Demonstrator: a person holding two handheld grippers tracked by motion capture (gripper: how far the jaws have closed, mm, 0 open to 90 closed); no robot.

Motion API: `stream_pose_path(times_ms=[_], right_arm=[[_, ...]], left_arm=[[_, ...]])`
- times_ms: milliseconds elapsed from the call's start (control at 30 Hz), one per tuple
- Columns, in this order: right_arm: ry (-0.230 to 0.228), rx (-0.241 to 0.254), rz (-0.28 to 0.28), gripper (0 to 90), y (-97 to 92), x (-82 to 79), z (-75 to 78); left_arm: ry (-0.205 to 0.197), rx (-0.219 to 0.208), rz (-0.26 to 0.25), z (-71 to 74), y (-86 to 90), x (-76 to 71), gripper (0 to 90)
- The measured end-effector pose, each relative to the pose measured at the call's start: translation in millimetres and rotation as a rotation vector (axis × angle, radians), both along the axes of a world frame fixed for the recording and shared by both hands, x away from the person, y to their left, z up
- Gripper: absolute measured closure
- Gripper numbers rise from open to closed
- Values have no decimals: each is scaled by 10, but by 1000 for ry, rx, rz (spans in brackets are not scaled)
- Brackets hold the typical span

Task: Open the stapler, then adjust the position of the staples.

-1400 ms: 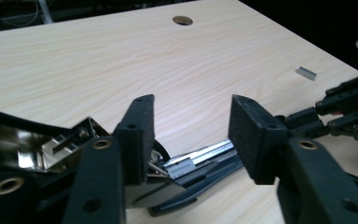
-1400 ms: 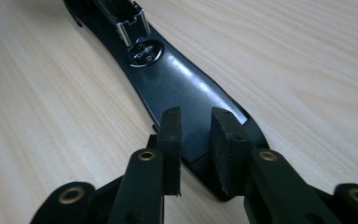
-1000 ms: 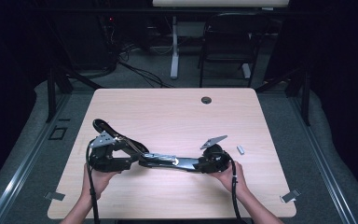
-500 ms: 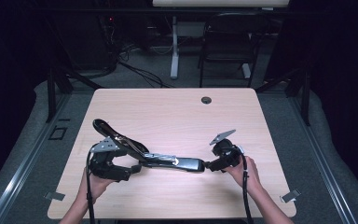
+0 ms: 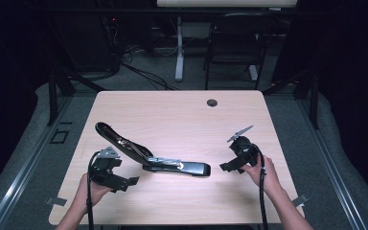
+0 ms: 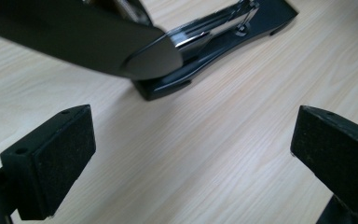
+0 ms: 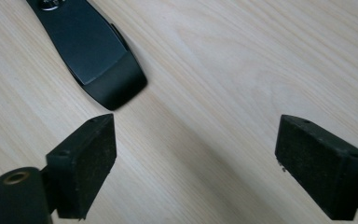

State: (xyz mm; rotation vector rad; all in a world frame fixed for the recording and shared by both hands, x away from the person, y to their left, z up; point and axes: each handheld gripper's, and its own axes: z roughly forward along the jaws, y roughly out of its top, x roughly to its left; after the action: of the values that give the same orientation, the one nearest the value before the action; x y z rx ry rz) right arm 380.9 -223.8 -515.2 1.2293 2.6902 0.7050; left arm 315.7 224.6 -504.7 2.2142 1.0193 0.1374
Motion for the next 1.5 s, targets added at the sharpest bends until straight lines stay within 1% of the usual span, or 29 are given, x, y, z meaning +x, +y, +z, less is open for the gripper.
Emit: stream_pose_path(times_ms=[33,167,200,233,267,333,367,433,467,567,633,700,733,767,833,867,933,1033,1100,1133,1167,1200,1233,1267,1300,1333,1400,1467,1500], right_arm=[[-3,11,-13,101,-32,10,-7],[7,-1,-47,90,-139,41,-2],[1,-29,-49,96,-152,44,6],[-7,-40,-59,108,-156,41,10],[-11,-59,-51,121,-171,45,22],[-37,-56,-74,146,-186,41,40],[-67,-65,-78,147,-195,38,56],[-90,-76,-80,144,-215,39,95],[-94,-64,-79,143,-221,40,105],[-90,-90,-76,146,-264,61,116],[-96,-90,-86,147,-302,71,106],[-108,-64,-114,146,-351,78,107],[-105,-59,-110,146,-373,85,117],[-106,-71,-115,146,-384,86,130],[-94,-61,-115,146,-391,99,141],[-92,-78,-118,145,-398,106,150],[-81,-65,-125,144,-408,123,145],[-40,-87,-127,117,-417,178,145],[-19,-85,-129,83,-419,227,150],[-17,-93,-140,84,-423,248,157],[-14,-78,-140,89,-427,272,152],[-18,-82,-157,97,-425,286,142],[-9,-95,-149,108,-434,310,146],[-12,-80,-165,123,-432,324,130],[-8,-99,-158,137,-447,350,135],[0,-104,-154,137,-458,376,134],[14,-89,-162,129,-472,423,121],[32,-98,-162,118,-486,475,100],[31,-95,-177,127,-480,483,85]], left_arm=[[10,-2,3,-17,12,14,0],[59,-16,6,-78,54,58,0],[68,-15,2,-87,59,64,0],[74,-15,0,-94,62,67,0],[76,-17,1,-100,62,69,0],[80,-16,1,-103,62,70,0],[80,-15,2,-102,64,70,0],[78,-12,8,-102,73,73,0],[81,-9,13,-105,81,80,0],[92,6,25,-126,105,104,0],[104,8,34,-153,103,124,0],[102,16,40,-159,104,129,0],[98,16,44,-153,112,128,0],[92,16,50,-146,123,126,0],[88,21,55,-136,147,128,0],[83,24,64,-133,154,127,0],[79,24,69,-128,169,132,0],[74,33,65,-129,168,140,0],[78,30,61,-136,156,148,0],[77,34,64,-140,147,150,0],[79,36,61,-143,141,153,0],[81,35,62,-147,134,153,0],[83,38,58,-148,132,154,0],[84,40,55,-148,131,153,0],[84,41,56,-148,132,153,0],[81,40,60,-148,135,152,0],[70,44,67,-140,159,154,0],[60,42,92,-138,184,158,0],[63,38,91,-136,201,165,0]])
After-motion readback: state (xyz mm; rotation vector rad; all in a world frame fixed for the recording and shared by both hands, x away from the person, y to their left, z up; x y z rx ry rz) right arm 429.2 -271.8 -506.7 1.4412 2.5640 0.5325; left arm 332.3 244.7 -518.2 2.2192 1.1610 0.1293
